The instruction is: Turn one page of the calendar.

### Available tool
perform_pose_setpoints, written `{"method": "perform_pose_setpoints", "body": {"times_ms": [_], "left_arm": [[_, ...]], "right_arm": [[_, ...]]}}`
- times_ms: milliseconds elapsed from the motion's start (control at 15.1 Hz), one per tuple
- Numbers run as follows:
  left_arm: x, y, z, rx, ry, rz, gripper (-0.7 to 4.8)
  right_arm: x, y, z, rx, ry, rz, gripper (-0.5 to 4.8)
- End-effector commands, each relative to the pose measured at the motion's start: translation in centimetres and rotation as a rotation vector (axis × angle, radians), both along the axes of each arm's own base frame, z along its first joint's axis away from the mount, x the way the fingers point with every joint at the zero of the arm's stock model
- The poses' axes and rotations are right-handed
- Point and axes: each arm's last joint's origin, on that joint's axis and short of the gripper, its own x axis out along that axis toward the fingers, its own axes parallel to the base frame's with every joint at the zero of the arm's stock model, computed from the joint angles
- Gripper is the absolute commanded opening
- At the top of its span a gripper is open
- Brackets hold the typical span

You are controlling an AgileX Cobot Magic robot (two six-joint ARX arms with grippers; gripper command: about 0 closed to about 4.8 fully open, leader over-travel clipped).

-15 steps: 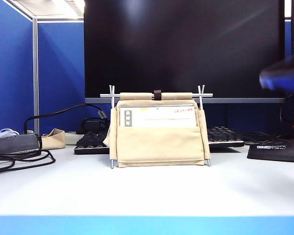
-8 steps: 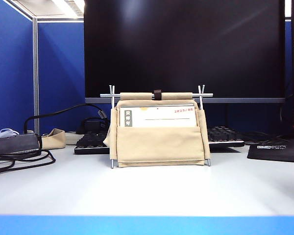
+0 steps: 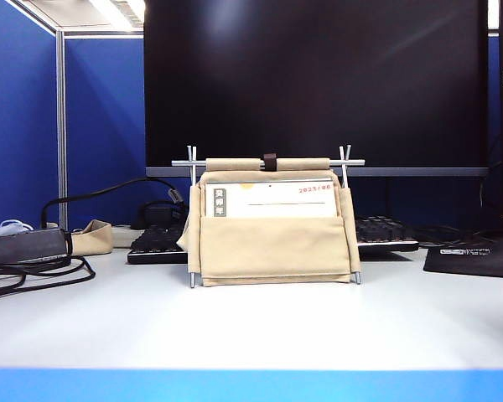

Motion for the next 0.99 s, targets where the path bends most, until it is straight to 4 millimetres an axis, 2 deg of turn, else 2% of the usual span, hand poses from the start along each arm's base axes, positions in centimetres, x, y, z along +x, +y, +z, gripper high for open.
{"method": "perform_pose_setpoints", "body": {"times_ms": [66,993], "left_arm": [[0.02,0.07,-0.29,0.03,0.005,0.02,0.19],[0.02,0.06,-0.26,0.028,0.002,0.017,0.25]], "right_arm": [[-0.13,-0.01,-0.25,0.03,0.047,-0.014,-0.06],[-0.34,-0.04,-0.61,0.046,0.096,-0.023,-0.05]]}}
